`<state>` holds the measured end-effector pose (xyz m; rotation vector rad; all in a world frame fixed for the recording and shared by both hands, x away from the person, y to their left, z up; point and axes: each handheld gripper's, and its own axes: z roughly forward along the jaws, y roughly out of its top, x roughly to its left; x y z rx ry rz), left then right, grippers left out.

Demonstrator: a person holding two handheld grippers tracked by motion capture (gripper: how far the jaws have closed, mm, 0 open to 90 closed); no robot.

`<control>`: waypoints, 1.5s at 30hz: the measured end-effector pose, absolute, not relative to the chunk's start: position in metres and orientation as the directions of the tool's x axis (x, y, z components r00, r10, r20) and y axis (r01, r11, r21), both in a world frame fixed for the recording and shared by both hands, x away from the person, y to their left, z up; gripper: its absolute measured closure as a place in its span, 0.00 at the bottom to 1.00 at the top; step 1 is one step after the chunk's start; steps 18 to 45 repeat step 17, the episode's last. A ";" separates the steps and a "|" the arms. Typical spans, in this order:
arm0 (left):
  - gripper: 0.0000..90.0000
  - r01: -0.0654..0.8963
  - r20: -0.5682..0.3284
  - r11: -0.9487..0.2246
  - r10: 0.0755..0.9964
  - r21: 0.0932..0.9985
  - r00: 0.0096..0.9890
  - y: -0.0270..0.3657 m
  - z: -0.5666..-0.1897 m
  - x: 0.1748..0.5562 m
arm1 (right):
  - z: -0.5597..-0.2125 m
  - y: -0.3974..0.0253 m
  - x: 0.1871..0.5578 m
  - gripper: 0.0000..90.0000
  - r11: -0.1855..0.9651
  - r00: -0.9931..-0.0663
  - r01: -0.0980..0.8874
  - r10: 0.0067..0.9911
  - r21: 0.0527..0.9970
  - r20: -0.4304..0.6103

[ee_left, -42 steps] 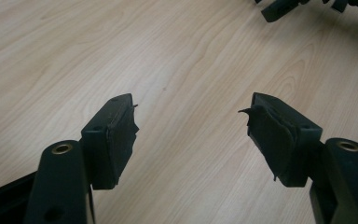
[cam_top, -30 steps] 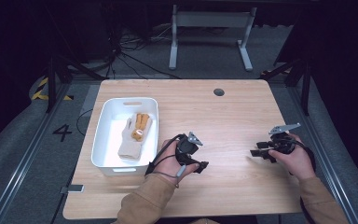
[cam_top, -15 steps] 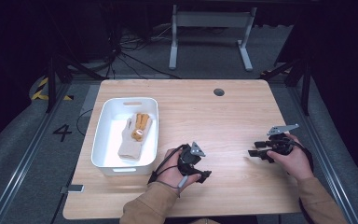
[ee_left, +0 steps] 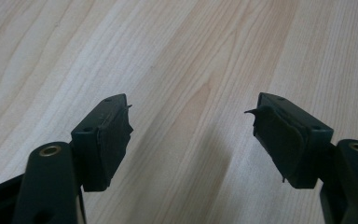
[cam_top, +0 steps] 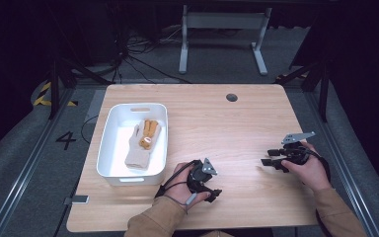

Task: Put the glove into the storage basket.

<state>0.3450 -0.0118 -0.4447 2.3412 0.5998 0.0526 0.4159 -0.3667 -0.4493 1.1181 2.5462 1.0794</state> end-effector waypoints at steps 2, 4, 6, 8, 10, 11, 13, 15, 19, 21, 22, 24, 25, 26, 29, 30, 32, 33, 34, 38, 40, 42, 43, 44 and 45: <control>0.30 0.406 -0.128 -0.639 0.435 0.653 0.891 -0.012 -0.445 0.345 | -0.450 -0.367 0.416 0.47 0.460 -0.708 0.581 0.692 0.671 0.138; 0.30 0.404 -0.124 -0.643 0.435 0.651 0.892 -0.012 -0.445 0.345 | -0.451 -0.367 0.416 0.47 0.464 -0.711 0.577 0.690 0.672 0.134; 0.30 0.406 -0.128 -0.643 0.433 0.649 0.892 -0.012 -0.445 0.344 | -0.450 -0.367 0.416 0.46 0.463 -0.711 0.578 0.691 0.672 0.135; 0.30 0.405 -0.129 -0.643 0.432 0.650 0.893 -0.012 -0.445 0.344 | -0.450 -0.366 0.416 0.46 0.463 -0.711 0.577 0.690 0.672 0.135; 0.30 0.408 -0.132 -0.641 0.434 0.650 0.891 -0.012 -0.445 0.344 | -0.450 -0.366 0.416 0.46 0.464 -0.712 0.577 0.690 0.672 0.134; 0.30 0.408 -0.131 -0.640 0.434 0.651 0.891 -0.011 -0.444 0.345 | -0.450 -0.365 0.416 0.46 0.466 -0.713 0.577 0.688 0.671 0.135; 0.30 0.412 -0.135 -0.635 0.438 0.654 0.889 -0.011 -0.444 0.345 | -0.450 -0.365 0.416 0.46 0.467 -0.713 0.576 0.688 0.670 0.134; 0.30 0.417 -0.139 -0.630 0.442 0.655 0.886 -0.010 -0.443 0.346 | -0.450 -0.366 0.416 0.46 0.466 -0.713 0.576 0.688 0.672 0.135; 0.29 0.415 -0.136 -0.630 0.443 0.656 0.886 -0.010 -0.443 0.346 | -0.450 -0.366 0.416 0.46 0.465 -0.713 0.575 0.688 0.674 0.133; 0.29 0.415 -0.136 -0.630 0.443 0.656 0.886 -0.010 -0.443 0.346 | -0.450 -0.366 0.416 0.46 0.465 -0.713 0.575 0.688 0.674 0.133; 0.29 0.415 -0.136 -0.630 0.443 0.656 0.886 -0.010 -0.443 0.346 | -0.450 -0.366 0.416 0.46 0.465 -0.713 0.575 0.688 0.674 0.133; 0.29 0.415 -0.136 -0.630 0.443 0.656 0.886 -0.010 -0.443 0.346 | -0.450 -0.366 0.416 0.46 0.465 -0.713 0.575 0.688 0.674 0.133; 0.29 0.415 -0.136 -0.630 0.443 0.656 0.886 -0.010 -0.443 0.346 | -0.450 -0.366 0.416 0.46 0.465 -0.713 0.575 0.688 0.674 0.133; 0.29 0.415 -0.136 -0.630 0.443 0.656 0.886 -0.010 -0.443 0.346 | -0.450 -0.366 0.416 0.46 0.465 -0.713 0.575 0.688 0.674 0.133; 0.29 0.415 -0.136 -0.630 0.443 0.656 0.886 -0.010 -0.443 0.346 | -0.450 -0.366 0.416 0.46 0.465 -0.713 0.575 0.688 0.674 0.133; 0.29 0.415 -0.136 -0.630 0.443 0.656 0.886 -0.010 -0.443 0.346 | -0.450 -0.366 0.416 0.46 0.465 -0.713 0.575 0.688 0.674 0.133; 0.29 0.415 -0.136 -0.630 0.443 0.656 0.886 -0.010 -0.443 0.346 | -0.450 -0.366 0.416 0.46 0.465 -0.713 0.575 0.688 0.674 0.133; 0.29 0.415 -0.136 -0.630 0.443 0.656 0.886 -0.010 -0.443 0.346 | -0.450 -0.366 0.416 0.46 0.465 -0.713 0.575 0.688 0.674 0.133; 0.29 0.415 -0.136 -0.630 0.443 0.656 0.886 -0.010 -0.443 0.346 | -0.450 -0.366 0.416 0.46 0.465 -0.713 0.575 0.688 0.674 0.133; 0.29 0.415 -0.136 -0.630 0.443 0.656 0.886 -0.010 -0.443 0.346 | -0.450 -0.366 0.416 0.46 0.465 -0.713 0.575 0.688 0.674 0.133; 0.29 0.415 -0.136 -0.630 0.443 0.656 0.886 -0.010 -0.443 0.346 | -0.450 -0.366 0.416 0.46 0.465 -0.713 0.575 0.688 0.674 0.133; 0.29 0.415 -0.136 -0.630 0.443 0.656 0.886 -0.010 -0.443 0.346 | -0.450 -0.366 0.416 0.46 0.465 -0.713 0.575 0.688 0.674 0.133; 0.29 0.415 -0.136 -0.630 0.443 0.656 0.886 -0.010 -0.443 0.346 | -0.450 -0.366 0.416 0.46 0.465 -0.713 0.575 0.688 0.674 0.133; 0.29 0.415 -0.136 -0.630 0.443 0.656 0.886 -0.010 -0.443 0.346 | -0.450 -0.366 0.416 0.46 0.465 -0.713 0.575 0.688 0.674 0.133; 0.29 0.415 -0.136 -0.630 0.443 0.656 0.886 -0.010 -0.443 0.346 | -0.450 -0.366 0.416 0.46 0.465 -0.713 0.575 0.688 0.674 0.133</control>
